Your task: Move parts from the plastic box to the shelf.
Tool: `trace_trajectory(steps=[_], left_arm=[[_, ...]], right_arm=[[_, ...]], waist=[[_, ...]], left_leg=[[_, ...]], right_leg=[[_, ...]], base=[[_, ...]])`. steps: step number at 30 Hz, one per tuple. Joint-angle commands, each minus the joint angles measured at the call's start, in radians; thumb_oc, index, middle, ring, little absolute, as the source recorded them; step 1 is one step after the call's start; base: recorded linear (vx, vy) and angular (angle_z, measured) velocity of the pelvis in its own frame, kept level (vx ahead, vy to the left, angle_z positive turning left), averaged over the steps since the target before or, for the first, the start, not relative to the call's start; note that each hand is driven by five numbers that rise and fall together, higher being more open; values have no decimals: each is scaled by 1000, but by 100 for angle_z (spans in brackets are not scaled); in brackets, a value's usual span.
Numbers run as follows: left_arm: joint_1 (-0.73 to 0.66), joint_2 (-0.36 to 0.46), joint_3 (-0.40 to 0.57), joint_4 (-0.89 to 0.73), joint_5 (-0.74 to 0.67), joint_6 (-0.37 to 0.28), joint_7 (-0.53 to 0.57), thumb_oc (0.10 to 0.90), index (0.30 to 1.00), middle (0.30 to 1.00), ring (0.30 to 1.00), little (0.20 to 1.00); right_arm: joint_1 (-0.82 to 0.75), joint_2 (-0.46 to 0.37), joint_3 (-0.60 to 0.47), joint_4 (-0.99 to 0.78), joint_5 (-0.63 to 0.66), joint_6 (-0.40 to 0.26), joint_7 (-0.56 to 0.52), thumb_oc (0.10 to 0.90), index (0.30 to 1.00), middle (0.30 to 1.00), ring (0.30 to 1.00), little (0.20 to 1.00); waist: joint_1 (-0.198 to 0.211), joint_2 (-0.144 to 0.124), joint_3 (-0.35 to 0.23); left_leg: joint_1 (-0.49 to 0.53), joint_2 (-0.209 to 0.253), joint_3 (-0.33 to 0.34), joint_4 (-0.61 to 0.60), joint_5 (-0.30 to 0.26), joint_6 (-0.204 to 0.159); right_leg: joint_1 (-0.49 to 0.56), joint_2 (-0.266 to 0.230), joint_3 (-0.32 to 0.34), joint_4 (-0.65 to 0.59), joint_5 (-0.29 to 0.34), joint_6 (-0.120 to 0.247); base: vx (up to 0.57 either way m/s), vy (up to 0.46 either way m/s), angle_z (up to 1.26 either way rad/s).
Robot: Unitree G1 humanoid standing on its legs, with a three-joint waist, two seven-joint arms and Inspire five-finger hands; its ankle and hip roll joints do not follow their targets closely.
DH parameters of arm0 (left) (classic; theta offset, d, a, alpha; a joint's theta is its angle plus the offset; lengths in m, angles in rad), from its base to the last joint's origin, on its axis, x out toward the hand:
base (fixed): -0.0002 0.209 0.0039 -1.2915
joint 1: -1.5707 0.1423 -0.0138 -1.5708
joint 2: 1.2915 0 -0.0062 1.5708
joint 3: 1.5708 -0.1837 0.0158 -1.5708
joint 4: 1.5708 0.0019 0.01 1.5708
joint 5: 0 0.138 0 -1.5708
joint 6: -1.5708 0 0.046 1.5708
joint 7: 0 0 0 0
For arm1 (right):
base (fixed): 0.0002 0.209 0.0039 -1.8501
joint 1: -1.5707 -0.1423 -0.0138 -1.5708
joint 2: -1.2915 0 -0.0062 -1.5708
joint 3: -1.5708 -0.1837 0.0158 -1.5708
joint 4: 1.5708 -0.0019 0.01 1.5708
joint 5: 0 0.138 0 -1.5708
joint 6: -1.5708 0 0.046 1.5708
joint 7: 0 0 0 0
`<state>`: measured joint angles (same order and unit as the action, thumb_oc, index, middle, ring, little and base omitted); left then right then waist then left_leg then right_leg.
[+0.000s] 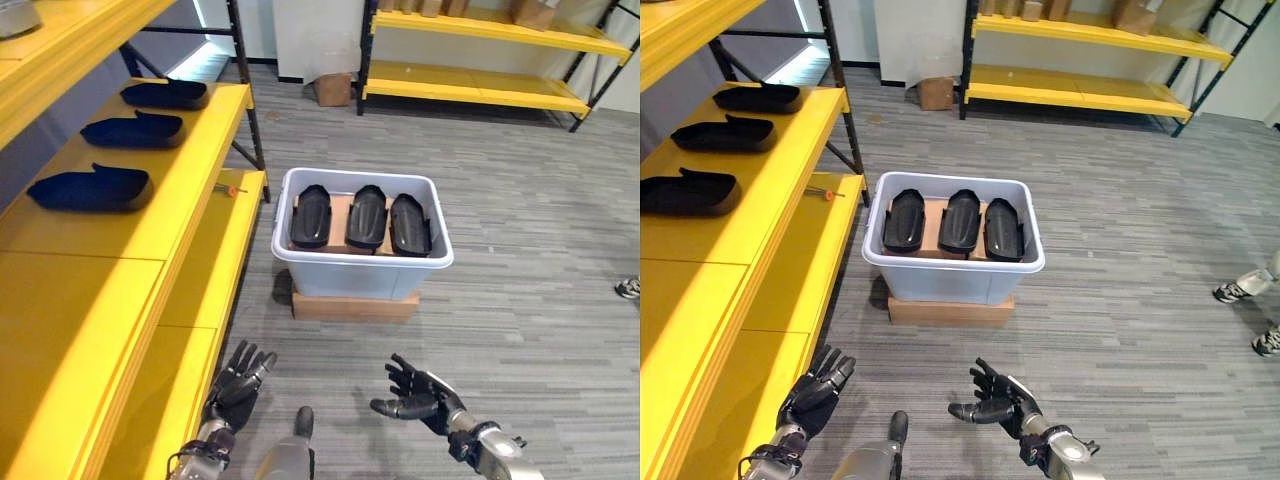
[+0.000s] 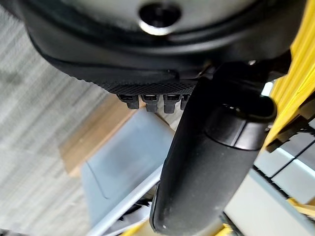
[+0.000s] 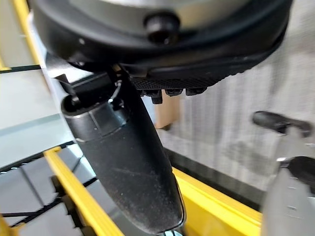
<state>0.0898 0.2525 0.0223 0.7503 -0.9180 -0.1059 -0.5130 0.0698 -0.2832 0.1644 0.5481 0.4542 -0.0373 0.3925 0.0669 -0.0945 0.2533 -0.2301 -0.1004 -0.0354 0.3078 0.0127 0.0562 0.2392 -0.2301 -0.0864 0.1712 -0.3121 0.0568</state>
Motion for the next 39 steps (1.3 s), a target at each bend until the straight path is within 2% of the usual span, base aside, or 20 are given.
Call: trace_trajectory(steps=[1,3,4,5,6,7,8,10,11,13,14,16,17,21,27,30,31,34,36,39], left_arm=[[-8,9,-42,-130,24,28,-154,900,1000,1000,1000,1000],[-10,28,-59,-130,56,28,-144,900,1000,1000,1000,1000],[-11,40,-69,-124,84,12,-144,900,1000,1000,1000,1000],[-4,42,-74,-128,80,8,-143,900,1000,1000,1000,1000],[3,44,-74,-134,73,7,-137,900,1000,1000,1000,1000],[8,47,-74,-147,53,11,-129,900,1000,1000,1000,1000],[8,52,-75,-154,51,13,-133,900,1000,1000,1000,1000],[-3,54,-81,-147,66,16,-145,900,1000,1000,1000,1000],[-6,54,-88,-141,75,16,-152,900,1000,1000,1000,1000],[5,58,-109,-133,102,2,-169,900,1000,1000,1000,1000],[14,61,-116,-133,97,-3,-167,900,1000,1000,1000,1000],[33,62,-109,-129,93,-1,-169,900,1000,1000,1000,1000],[34,56,-109,-130,104,5,-173,900,1000,1000,1000,1000],[36,46,-104,-125,79,1,-155,900,1000,1000,1000,1000],[41,27,-106,-152,76,-2,-155,900,1000,1000,1000,1000],[34,22,-107,-157,69,-11,-145,900,1000,1000,1000,1000],[32,18,-104,-162,76,-7,-142,900,1000,1000,1000,1000],[29,12,-106,-166,75,-6,-129,900,1000,1000,1000,1000],[26,7,-107,-164,83,-8,-123,900,1000,1000,1000,1000],[16,-2,-110,-162,94,-12,-122,900,1000,1000,1000,1000]], right_arm=[[-56,-17,5,-63,74,-89,-8,900,1000,1000,1000,1000],[-65,-6,8,-74,78,-89,-34,900,1000,1000,1000,1000],[-65,2,16,-82,80,-89,-64,900,1000,1000,1000,1000],[-63,7,19,-84,78,-87,-69,900,1000,1000,1000,1000],[-63,8,21,-86,68,-82,-74,900,1000,1000,1000,1000],[-69,2,29,-86,73,-83,-84,900,1000,1000,1000,1000],[-73,-3,33,-84,87,-83,-99,900,1000,1000,1000,1000],[-79,-8,25,-75,114,-76,-129,900,1000,1000,1000,1000],[-81,-9,18,-66,124,-73,-139,900,1000,1000,1000,1000],[-85,0,-10,-46,116,-67,-145,900,1000,1000,1000,1000],[-84,5,-23,-42,110,-59,-144,900,1000,1000,1000,1000],[-66,8,-40,-46,97,-47,-146,900,1000,1000,1000,1000],[-48,-1,-46,-49,93,-41,-135,900,1000,1000,1000,1000],[-34,-7,-37,-58,65,-35,-131,900,1000,1000,1000,1000],[-58,-41,-33,-42,62,-55,-177,900,1000,1000,1000,1000],[-63,-50,-39,-29,63,-73,-206,900,1000,1000,1000,1000],[-57,-55,-50,-26,64,-89,-231,900,1000,1000,1000,1000],[-53,-62,-69,-25,73,-92,-255,900,1000,1000,1000,1000],[-49,-66,-84,-25,73,-97,-264,900,1000,1000,1000,1000],[-28,-74,-112,-37,56,-106,-266,900,1000,1000,1000,1000]], waist=[[8,48,-97],[12,45,-106],[10,48,-109],[9,62,-104],[8,69,-100],[-1,81,-84],[-8,89,-71],[-24,89,-49],[-35,86,-39],[-59,72,-27],[-64,76,-21],[-74,71,-20],[-87,64,-33],[-98,60,-51],[-93,68,-53],[-92,69,-52],[-94,70,-54],[-100,74,-57],[-108,78,-62],[-130,84,-69]], left_leg=[[85,79,-19,-204,15,-25],[80,60,9,-203,6,-4],[91,51,36,-213,-2,14],[119,53,62,-235,-7,24],[132,55,72,-246,-8,25],[157,61,77,-266,-6,20],[179,69,76,-282,-3,10],[206,77,69,-295,-5,-4],[223,77,67,-295,-18,-9],[273,79,69,-285,-82,-14],[295,92,65,-278,-99,-16],[317,108,49,-264,-121,-21],[322,127,29,-266,-121,-35],[342,167,28,-283,-109,-63],[316,250,50,-278,-47,-102],[294,273,59,-258,-19,-114],[277,291,69,-237,15,-124],[266,310,89,-224,58,-138],[258,327,125,-212,87,-151],[245,357,223,-168,123,-174]], right_leg=[[-91,103,-15,116,200,38],[-97,89,-20,167,252,60],[-135,80,-30,269,306,79],[-203,71,-51,393,357,83],[-242,76,-57,422,361,80],[-310,110,-67,401,339,68],[-345,125,-75,344,322,54],[-354,101,-70,121,345,51],[-350,80,-54,12,379,60],[-390,9,11,-175,519,108],[-403,-1,24,-194,528,113],[-403,-3,49,-192,527,121],[-369,12,64,-209,509,123],[-324,36,67,-197,474,111],[-319,99,-4,-89,361,43],[-317,120,-29,-57,327,17],[-308,136,-49,-47,306,0],[-299,147,-68,-52,295,-13],[-291,156,-89,-60,288,-22],[-277,159,-141,-79,277,-38]], base=[[165,252,11],[129,277,-15],[146,355,-24],[146,304,-55],[135,157,-56],[111,-18,-79],[119,-139,-44],[147,-231,-13],[234,-261,60],[379,-337,22],[385,-325,-9],[385,-407,36],[354,-432,26],[248,-337,37],[144,-274,-5],[118,-231,16],[171,-307,23],[99,-179,4],[70,-161,14],[56,-170,36]])
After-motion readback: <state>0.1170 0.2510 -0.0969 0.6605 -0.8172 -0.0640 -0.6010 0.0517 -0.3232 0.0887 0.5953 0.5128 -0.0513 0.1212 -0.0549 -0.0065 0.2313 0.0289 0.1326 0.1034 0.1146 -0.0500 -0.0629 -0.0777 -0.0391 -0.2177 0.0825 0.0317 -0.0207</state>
